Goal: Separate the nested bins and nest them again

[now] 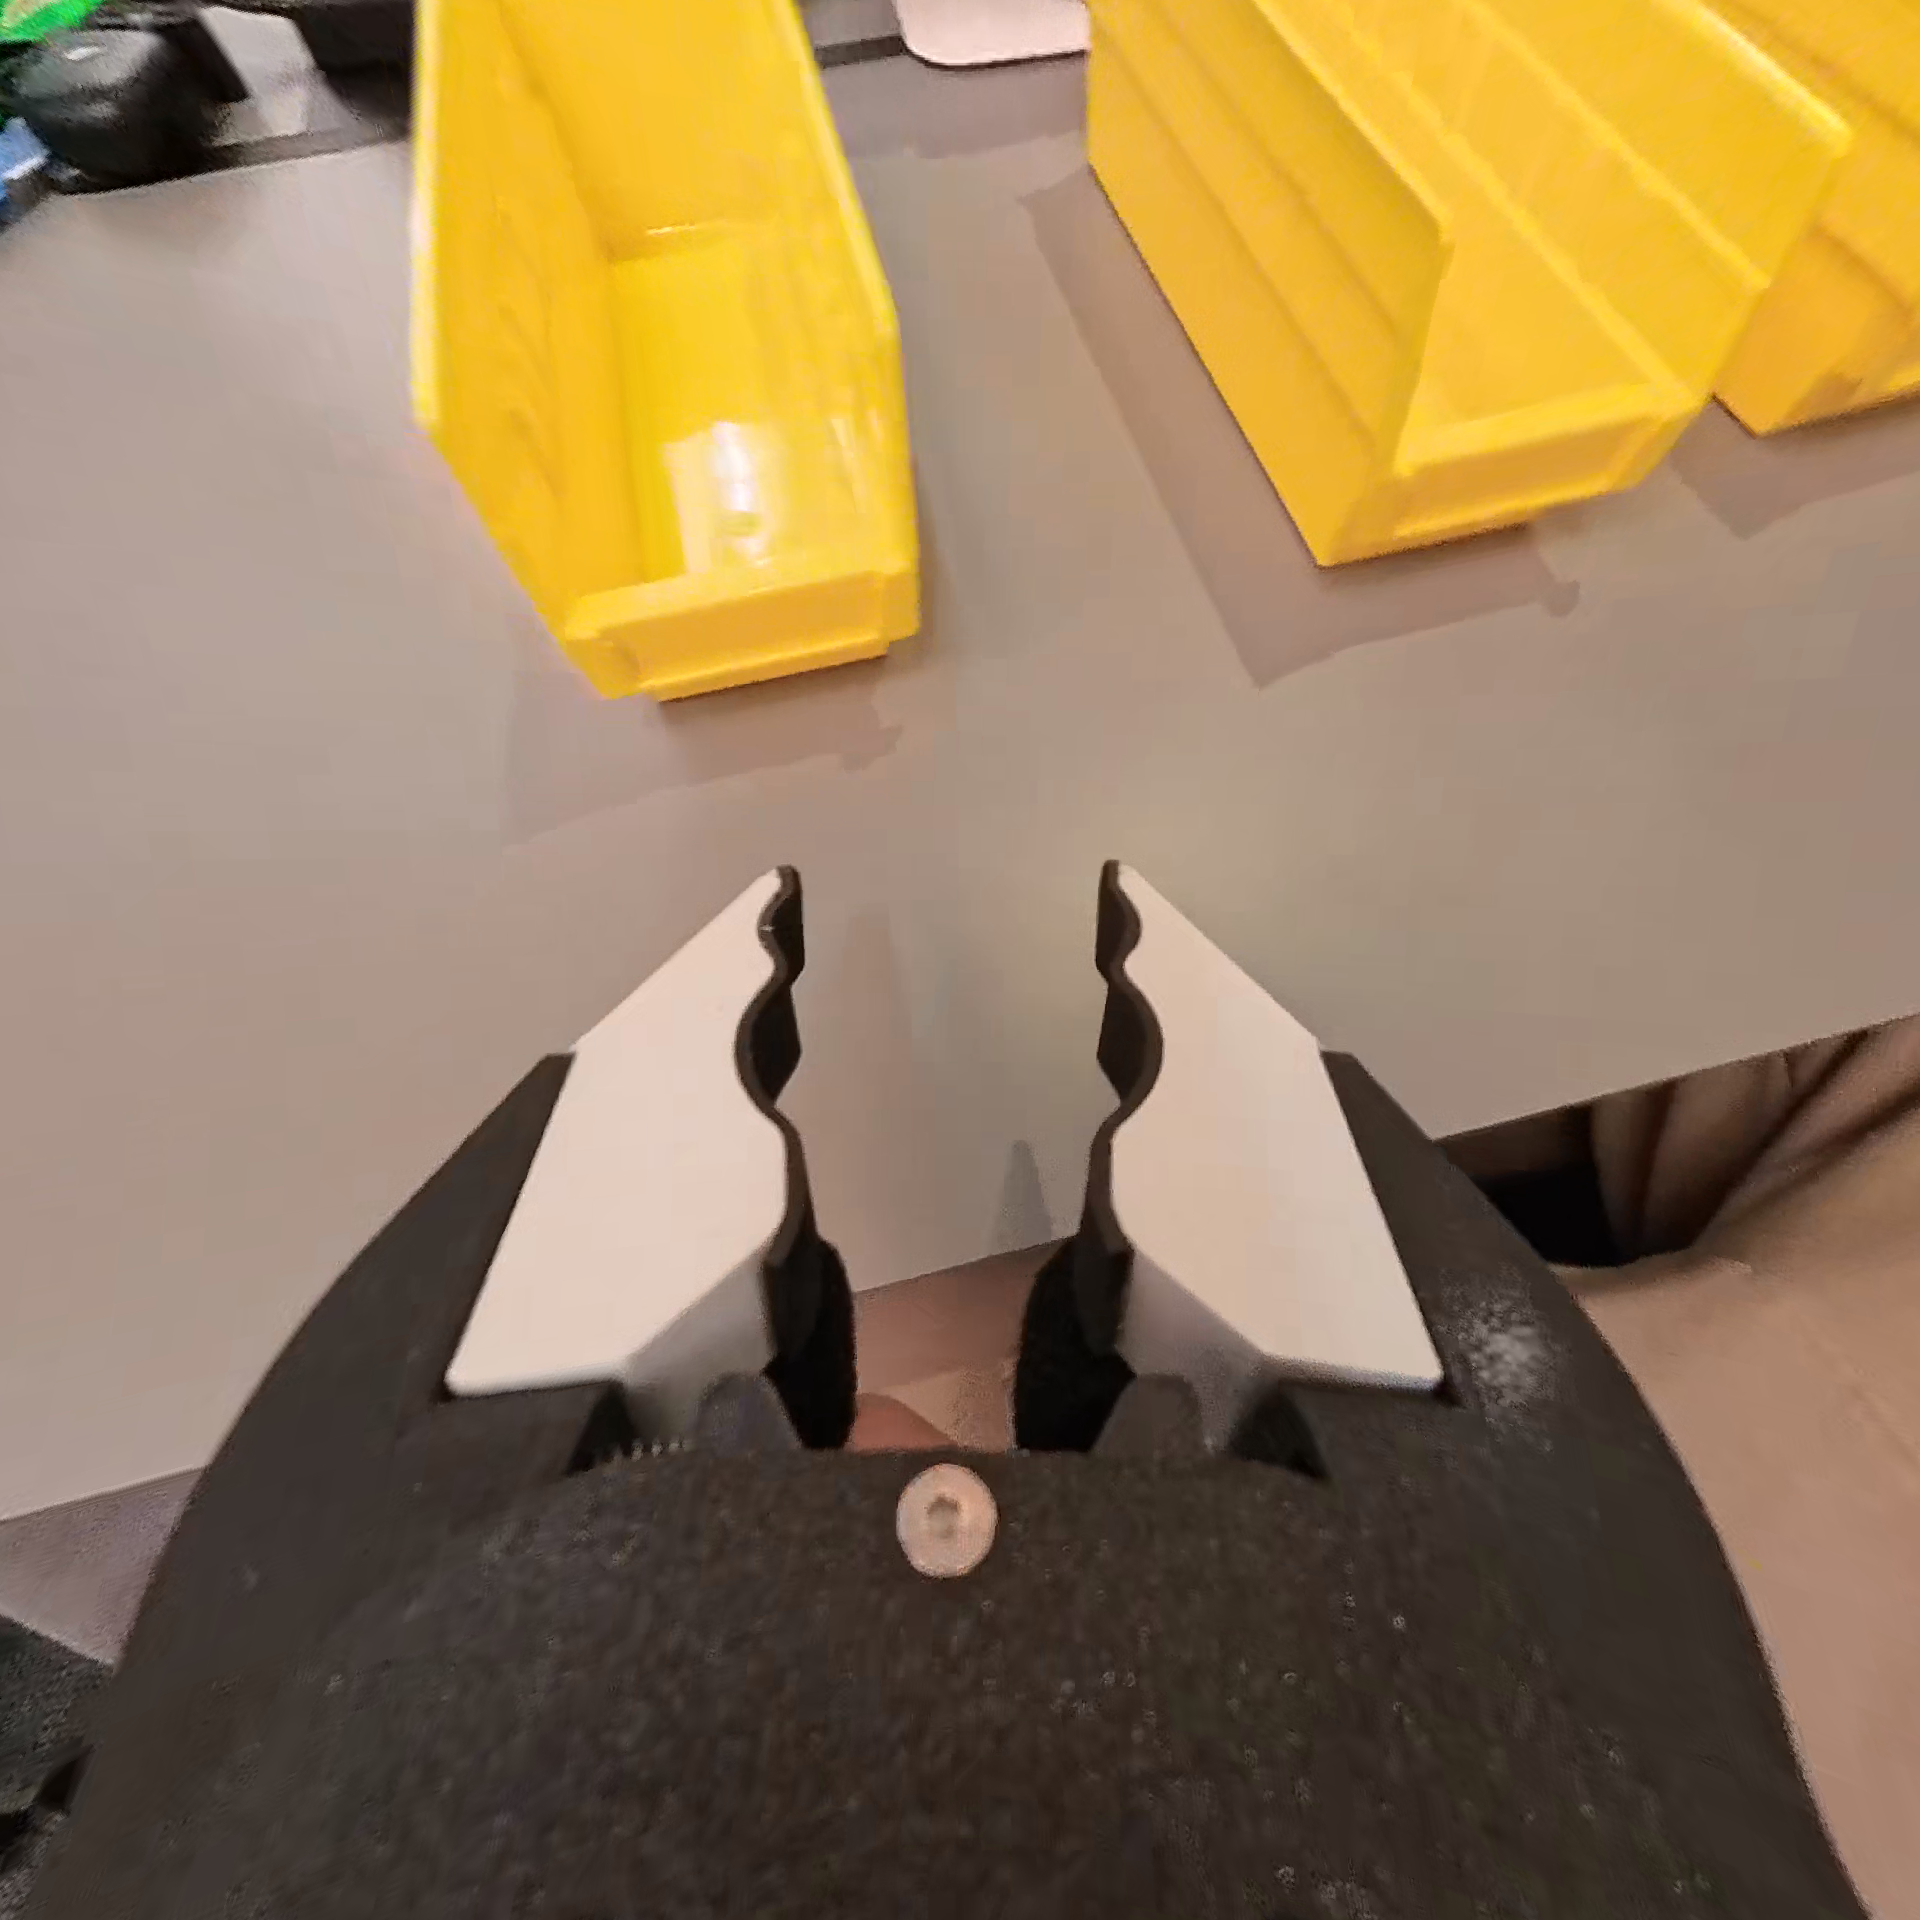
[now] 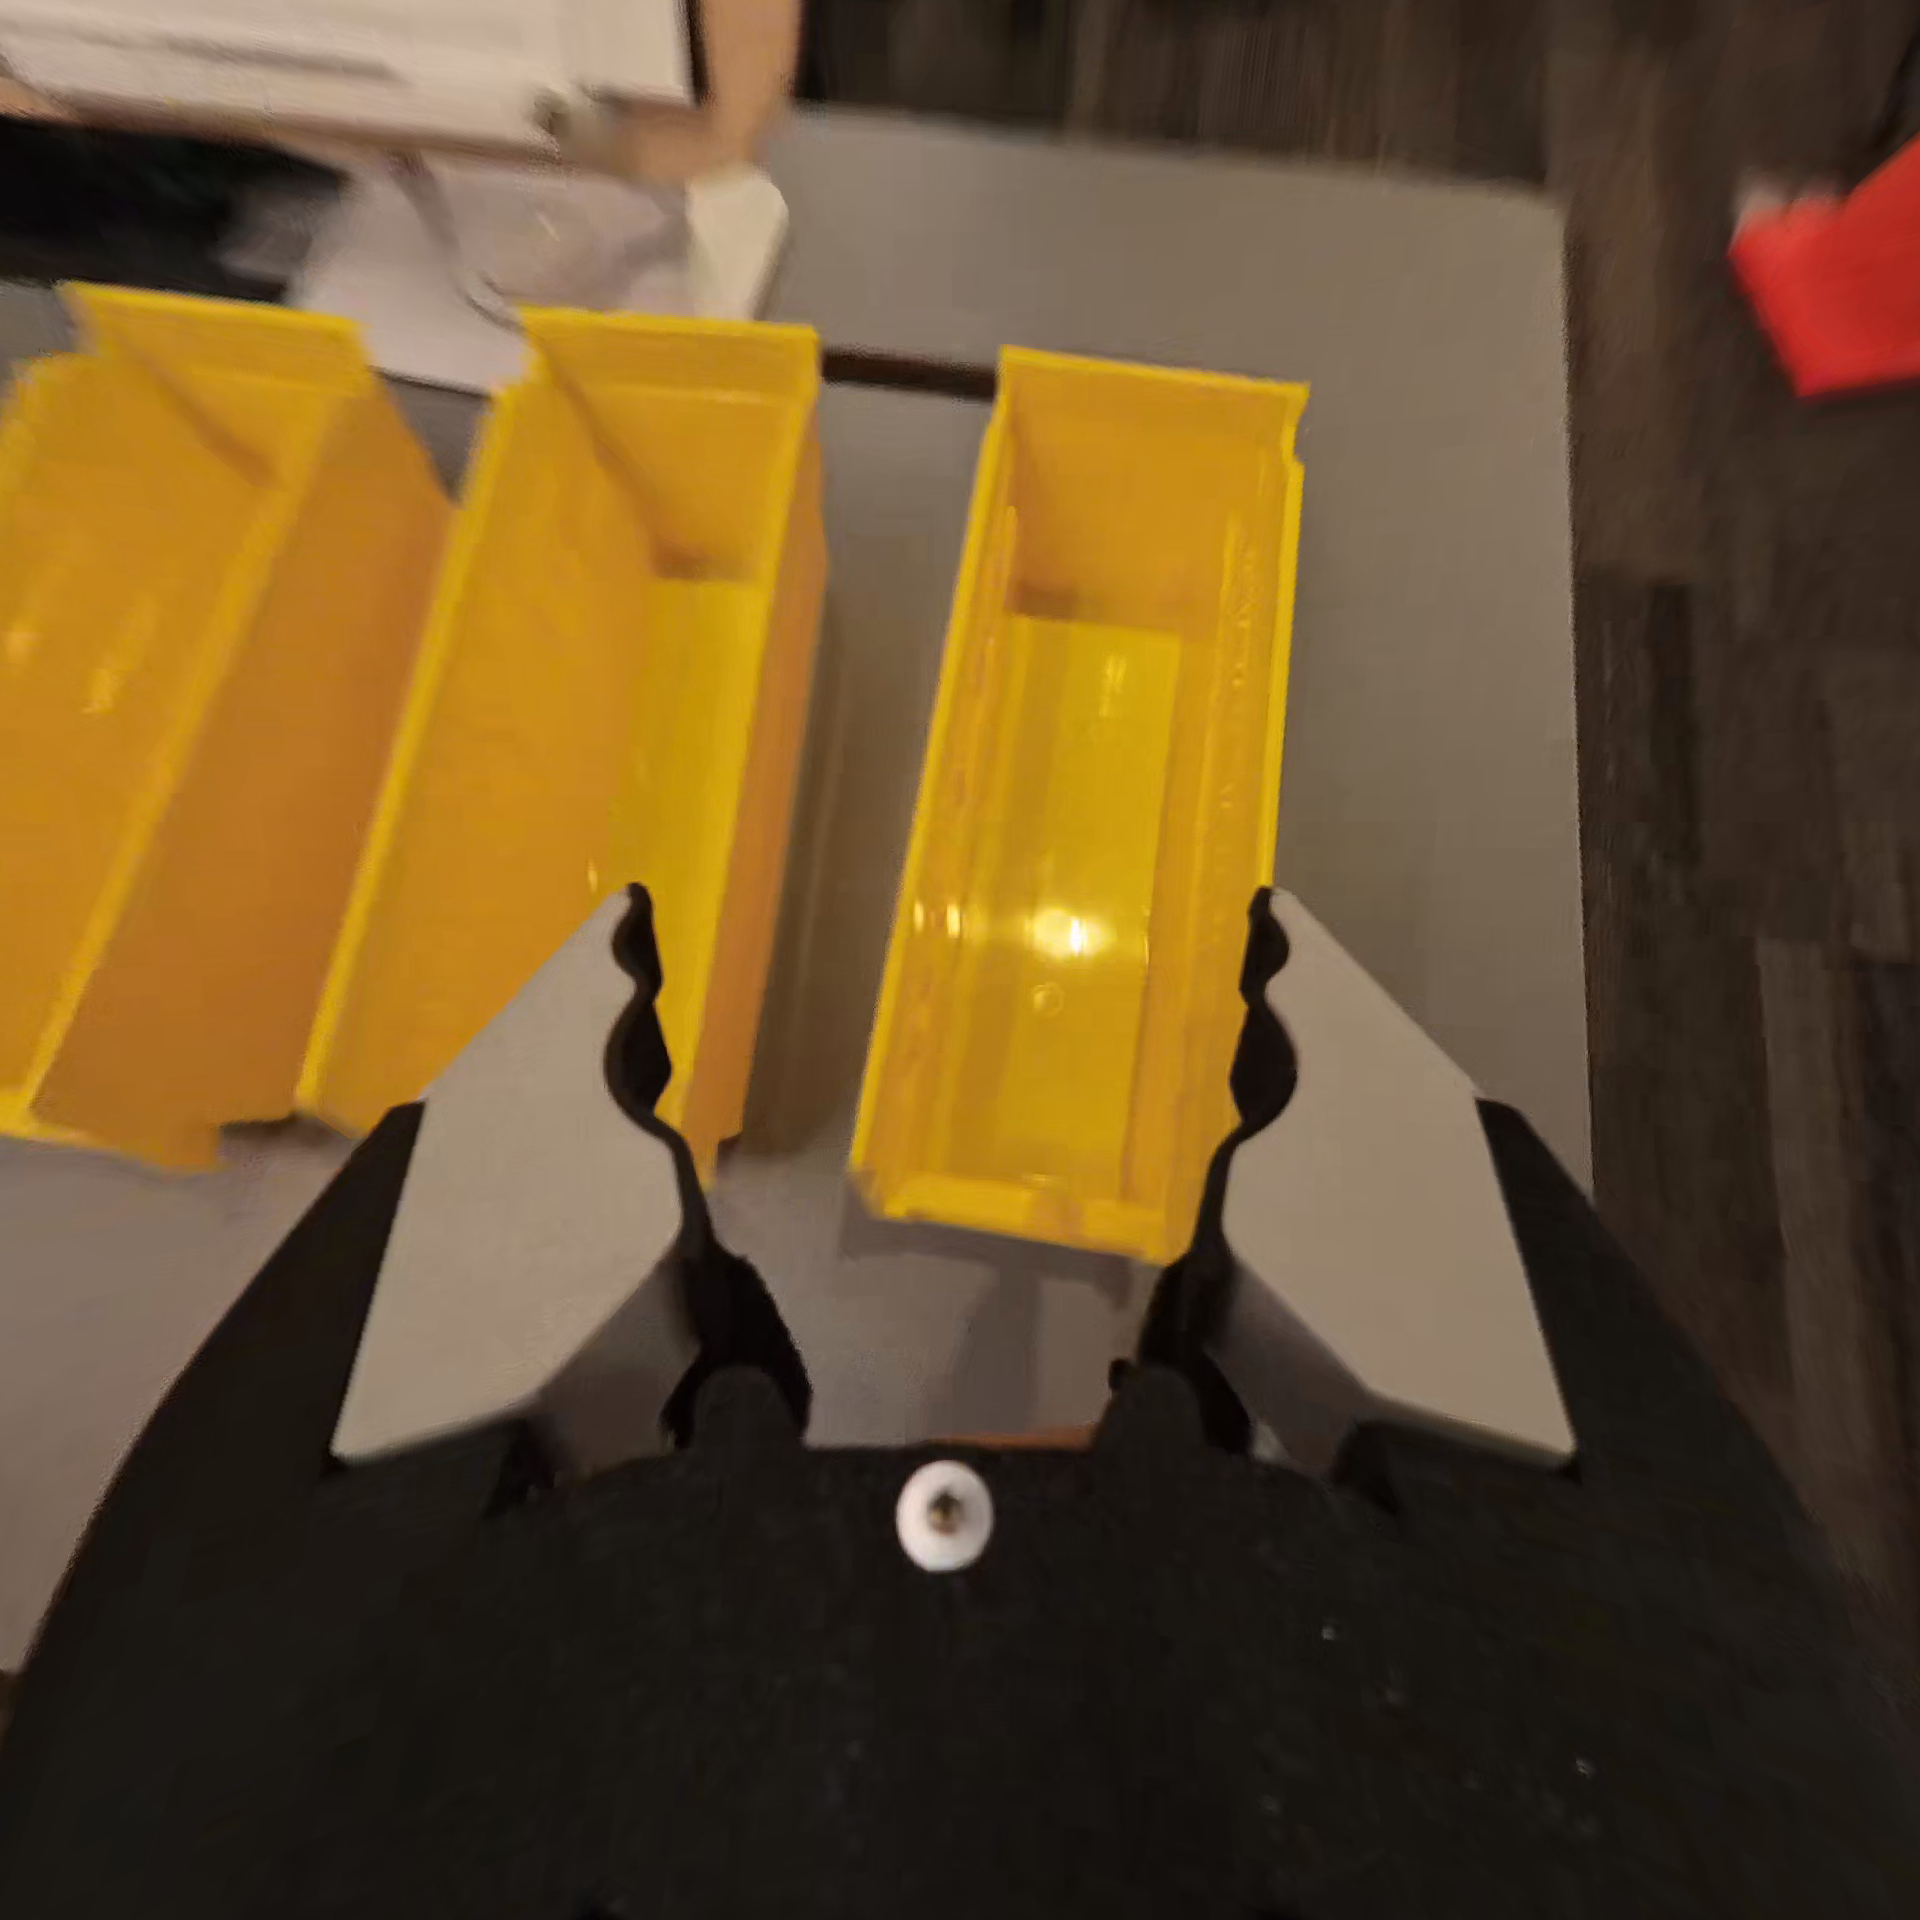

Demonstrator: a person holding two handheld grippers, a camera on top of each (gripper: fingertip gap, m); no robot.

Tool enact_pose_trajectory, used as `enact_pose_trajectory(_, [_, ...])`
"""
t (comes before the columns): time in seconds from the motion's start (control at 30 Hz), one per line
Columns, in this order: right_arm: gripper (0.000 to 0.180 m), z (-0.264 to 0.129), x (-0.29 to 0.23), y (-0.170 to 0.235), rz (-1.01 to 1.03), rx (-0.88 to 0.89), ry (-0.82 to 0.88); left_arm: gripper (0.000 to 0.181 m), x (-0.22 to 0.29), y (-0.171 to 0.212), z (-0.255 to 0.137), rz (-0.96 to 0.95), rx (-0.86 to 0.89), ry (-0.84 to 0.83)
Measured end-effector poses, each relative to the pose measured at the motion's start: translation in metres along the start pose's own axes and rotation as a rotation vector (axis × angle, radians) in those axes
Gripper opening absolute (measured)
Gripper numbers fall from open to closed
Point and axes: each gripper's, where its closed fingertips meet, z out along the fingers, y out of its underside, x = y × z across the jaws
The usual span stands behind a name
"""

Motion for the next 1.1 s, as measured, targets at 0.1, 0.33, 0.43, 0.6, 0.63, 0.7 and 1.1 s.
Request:
enact_pose_trajectory(0.1, [0.106, -0.045, -0.031, 0.057, 0.002, 0.171, -0.014, 0.055, -0.018, 0.001, -0.008, -0.027, 0.020, -0.041])
enact_pose_trajectory(0.33, [0.091, -0.073, -0.137, 0.206, -0.020, 0.215, -0.027, 0.059, -0.056, 0.012, -0.027, -0.051, 0.039, -0.191])
enact_pose_trajectory(0.43, [0.084, -0.075, -0.158, 0.198, -0.128, 0.238, -0.051, 0.063, -0.046, 0.003, -0.020, -0.054, 0.095, -0.111])
enact_pose_trajectory(0.6, [0.084, -0.058, -0.149, 0.214, -0.142, 0.129, -0.137, 0.064, -0.030, -0.006, -0.007, 0.001, 0.120, -0.068])
enact_pose_trajectory(0.63, [0.078, -0.061, -0.149, 0.216, -0.111, 0.117, -0.166, 0.064, -0.028, -0.008, -0.005, 0.027, 0.121, -0.077])
enact_pose_trajectory(0.7, [0.074, -0.069, -0.151, 0.216, -0.041, 0.127, -0.235, 0.064, -0.028, -0.010, -0.003, 0.076, 0.122, -0.106])
enact_pose_trajectory(1.1, [0.077, -0.088, -0.130, 0.223, -0.027, 0.179, -0.194, 0.060, -0.022, -0.009, 0.023, 0.048, 0.070, -0.085])
